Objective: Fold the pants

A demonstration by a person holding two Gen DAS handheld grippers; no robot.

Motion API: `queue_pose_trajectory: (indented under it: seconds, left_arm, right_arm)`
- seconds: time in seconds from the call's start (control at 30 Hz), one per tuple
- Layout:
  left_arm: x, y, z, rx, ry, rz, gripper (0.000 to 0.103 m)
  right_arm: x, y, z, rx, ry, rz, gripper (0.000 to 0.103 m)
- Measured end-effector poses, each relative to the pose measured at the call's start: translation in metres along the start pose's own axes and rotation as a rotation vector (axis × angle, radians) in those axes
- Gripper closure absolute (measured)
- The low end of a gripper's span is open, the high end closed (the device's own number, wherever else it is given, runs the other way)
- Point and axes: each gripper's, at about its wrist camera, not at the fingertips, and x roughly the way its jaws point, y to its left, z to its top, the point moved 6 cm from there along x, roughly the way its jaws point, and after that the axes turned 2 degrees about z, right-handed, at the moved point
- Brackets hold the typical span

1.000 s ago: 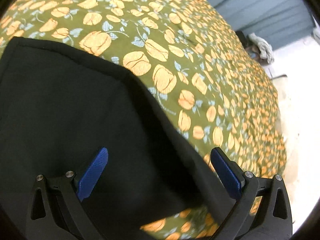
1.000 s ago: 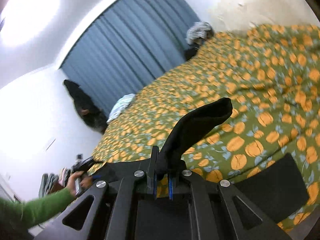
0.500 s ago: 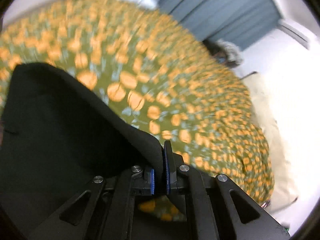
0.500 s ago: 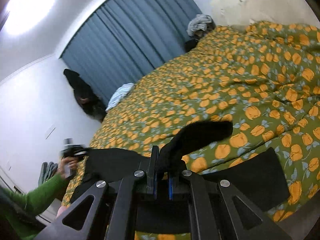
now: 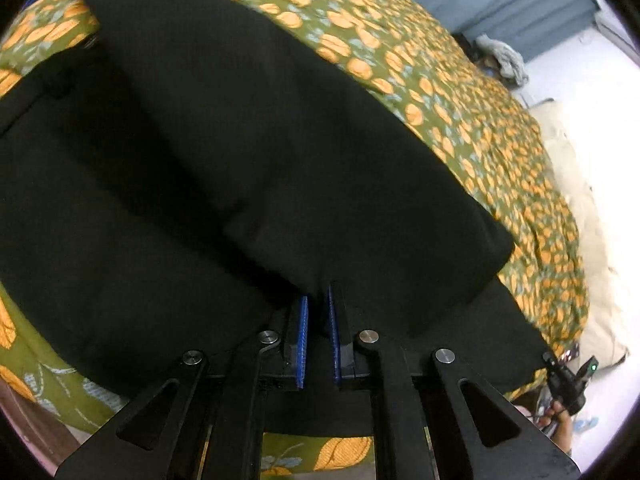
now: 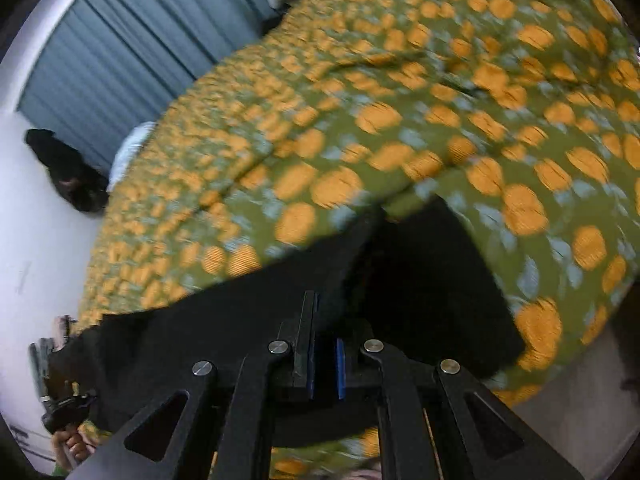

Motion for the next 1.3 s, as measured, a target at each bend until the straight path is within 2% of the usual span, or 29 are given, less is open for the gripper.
queue_pose_trajectory:
  seconds: [0.1, 0.3, 0.5, 0.63, 0.77, 1.13, 1.3]
  left_arm:
    - [-0.002, -0.005, 0.001, 0.019, -0.006, -0.006, 0.096]
    - [-0.002, 0.001, -0.009, 0.029, -0.024, -0.001, 0.096]
    - [-0.011, -0.020, -0.023, 0.177, -0.055, 0.019, 0.100]
    - [-0.015, -0.025, -0.036, 0.231, -0.026, 0.012, 0.100]
    - [-0.014, -0.018, -0.044, 0.238, 0.013, 0.025, 0.100]
    - [-0.028, -0.013, -0.053, 0.245, 0.019, 0.027, 0.103]
    - [-0.026, -0.006, -0.057, 0.230, 0.037, 0.031, 0.103]
  right_arm:
    - [-0.001, -0.018, -0.002, 0.042, -0.006, -0.017, 0.095]
    - [-0.001, -0.022, -0.001, 0.059, -0.012, -0.036, 0.095]
    - [0.002, -0.033, 0.000, 0.092, -0.012, -0.087, 0.095]
    - [-0.006, -0.040, 0.001, 0.111, -0.046, -0.117, 0.095]
    - [-0.010, -0.050, -0.001, 0.155, -0.045, -0.117, 0.095]
    - [-0.016, -0.059, -0.009, 0.196, -0.040, -0.116, 0.095]
    - [-0.009, -0.061, -0.011, 0.201, -0.011, -0.148, 0.095]
